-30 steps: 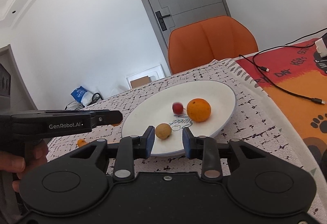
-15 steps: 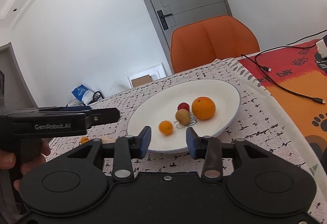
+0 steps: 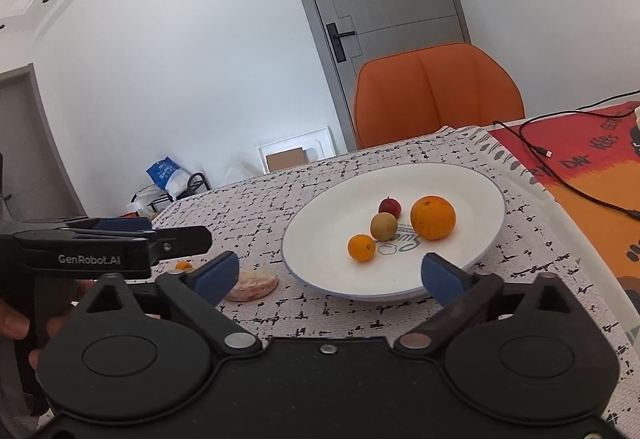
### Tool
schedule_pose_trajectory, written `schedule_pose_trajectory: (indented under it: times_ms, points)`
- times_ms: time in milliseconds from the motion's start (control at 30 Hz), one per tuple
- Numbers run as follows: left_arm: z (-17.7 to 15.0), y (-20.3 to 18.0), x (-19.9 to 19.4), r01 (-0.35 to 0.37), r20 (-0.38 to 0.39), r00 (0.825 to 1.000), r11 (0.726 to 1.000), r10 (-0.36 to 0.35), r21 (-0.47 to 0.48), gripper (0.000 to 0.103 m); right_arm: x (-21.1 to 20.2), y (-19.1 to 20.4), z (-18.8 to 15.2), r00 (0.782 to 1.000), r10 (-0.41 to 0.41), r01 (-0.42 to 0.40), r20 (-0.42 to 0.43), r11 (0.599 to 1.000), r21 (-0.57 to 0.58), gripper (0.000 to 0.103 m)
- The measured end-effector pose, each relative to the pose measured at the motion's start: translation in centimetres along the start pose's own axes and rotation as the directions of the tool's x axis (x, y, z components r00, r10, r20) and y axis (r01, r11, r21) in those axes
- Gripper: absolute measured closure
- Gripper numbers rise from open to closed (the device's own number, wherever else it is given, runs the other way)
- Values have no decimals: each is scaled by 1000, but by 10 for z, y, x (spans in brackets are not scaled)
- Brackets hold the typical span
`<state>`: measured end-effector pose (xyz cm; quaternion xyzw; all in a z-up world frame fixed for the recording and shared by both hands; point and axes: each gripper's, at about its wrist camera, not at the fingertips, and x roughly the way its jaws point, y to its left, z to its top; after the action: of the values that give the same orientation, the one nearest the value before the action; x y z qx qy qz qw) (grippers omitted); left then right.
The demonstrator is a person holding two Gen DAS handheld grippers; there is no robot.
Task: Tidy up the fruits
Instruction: 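Move both open tools back to the remaining fruit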
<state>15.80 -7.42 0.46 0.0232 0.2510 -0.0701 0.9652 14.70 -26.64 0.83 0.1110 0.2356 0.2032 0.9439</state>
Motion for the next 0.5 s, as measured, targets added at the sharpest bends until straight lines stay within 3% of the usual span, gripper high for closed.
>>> schedule_pose_trajectory:
  times_ms: [500]
  points:
    - [-17, 37, -19, -39, 3, 999, 997, 39, -60, 3, 8, 27, -3, 999, 15, -16, -32, 999, -35, 0]
